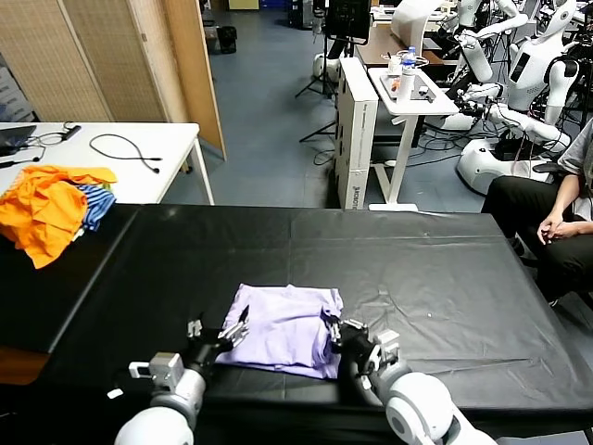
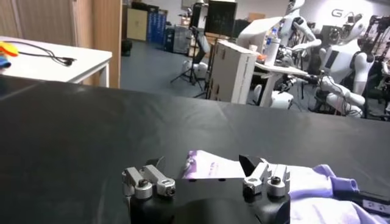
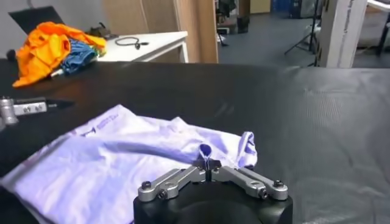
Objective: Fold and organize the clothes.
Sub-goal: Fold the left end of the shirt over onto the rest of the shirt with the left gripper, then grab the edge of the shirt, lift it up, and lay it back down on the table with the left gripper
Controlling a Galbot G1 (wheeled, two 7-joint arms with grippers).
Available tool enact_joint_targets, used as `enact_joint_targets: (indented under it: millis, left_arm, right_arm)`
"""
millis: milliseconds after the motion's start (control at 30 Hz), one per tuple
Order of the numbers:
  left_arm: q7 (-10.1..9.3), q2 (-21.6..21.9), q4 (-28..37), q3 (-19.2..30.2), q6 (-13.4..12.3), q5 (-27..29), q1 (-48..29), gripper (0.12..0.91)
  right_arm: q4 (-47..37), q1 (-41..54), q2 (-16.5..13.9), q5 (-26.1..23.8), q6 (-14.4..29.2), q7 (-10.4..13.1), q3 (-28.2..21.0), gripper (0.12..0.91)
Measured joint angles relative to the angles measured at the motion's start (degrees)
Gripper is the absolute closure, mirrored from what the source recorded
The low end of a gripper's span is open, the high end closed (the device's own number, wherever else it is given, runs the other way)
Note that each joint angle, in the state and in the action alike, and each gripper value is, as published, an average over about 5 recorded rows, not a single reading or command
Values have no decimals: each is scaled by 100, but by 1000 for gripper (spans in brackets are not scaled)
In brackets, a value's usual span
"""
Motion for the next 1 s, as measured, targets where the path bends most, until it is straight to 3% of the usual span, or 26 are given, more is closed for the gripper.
enact_joint_targets:
  millis: [267, 400, 633, 1000]
  left_arm:
    - [194, -75, 183, -180, -149, -194, -19, 123]
    - [316, -155, 316, -281, -256, -315, -11, 123]
    - [421, -292, 558, -350, -383, -571, 1, 123]
    - [581, -464, 917, -366, -643, -706, -67, 123]
  right_arm:
    - [440, -273, -252, 290, 8, -35, 478, 290]
    - [809, -590, -420, 429, 94, -41, 874, 135]
    - [1252, -1122, -441, 497, 218, -39, 1466, 119]
    - [1464, -1311, -414, 519, 224, -16, 1673, 118]
